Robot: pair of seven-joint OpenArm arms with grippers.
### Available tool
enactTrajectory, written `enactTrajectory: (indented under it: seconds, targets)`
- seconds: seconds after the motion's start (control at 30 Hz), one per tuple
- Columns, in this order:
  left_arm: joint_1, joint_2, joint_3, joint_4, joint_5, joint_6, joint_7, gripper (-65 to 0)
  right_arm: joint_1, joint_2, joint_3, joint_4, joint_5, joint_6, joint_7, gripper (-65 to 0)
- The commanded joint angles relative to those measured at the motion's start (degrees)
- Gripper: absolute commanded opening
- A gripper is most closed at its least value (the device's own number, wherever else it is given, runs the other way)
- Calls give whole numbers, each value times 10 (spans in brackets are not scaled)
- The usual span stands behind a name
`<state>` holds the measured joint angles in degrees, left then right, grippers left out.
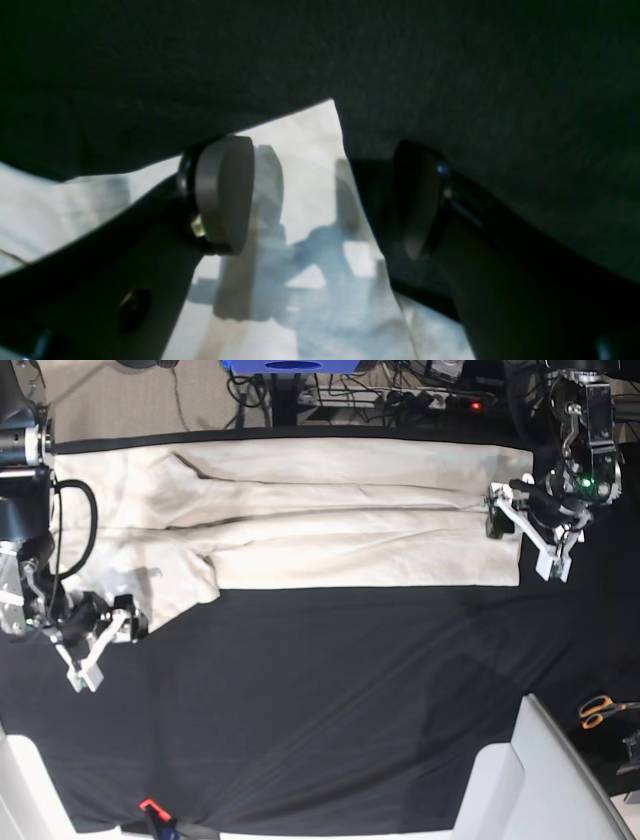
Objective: Fold the T-shirt properly
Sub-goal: 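Open both grippers, release the folded shirt, and raise them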
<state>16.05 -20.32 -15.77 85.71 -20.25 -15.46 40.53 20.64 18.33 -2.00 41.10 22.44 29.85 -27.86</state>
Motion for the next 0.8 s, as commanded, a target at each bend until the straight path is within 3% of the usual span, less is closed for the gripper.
enactTrajectory:
  seconds: [0.0, 0.2, 0.33, 0.4, 0.53, 0.6, 0.77]
  targets:
    - [-4, -9, -6, 11, -5, -1, -8, -166, 18, 8, 2, -4, 5, 2, 18, -239]
    - [-12, -9, -7, 54, -6, -1, -8, -169, 19, 1, 2, -52, 4, 2, 57, -239]
    - [-12, 1, -62, 87, -6, -1, -8, -169, 19, -1, 2, -51, 4, 2, 58, -245]
    - [-12, 4, -92, 94, -6, -1, -8, -169, 19, -1, 2, -50, 4, 2, 57, -309]
    - [-12, 3, -135, 87, -6, -1, -8, -169, 19, -1, 2, -50, 4, 1, 55, -545]
    - [-9, 2, -152, 87, -6, -1, -8, -169, 19, -1, 2, -50, 4, 1, 55, -633]
    - [-9, 1, -184, 67, -5, -1, -8, -169, 19, -1, 2, -46, 5, 1, 44, -644]
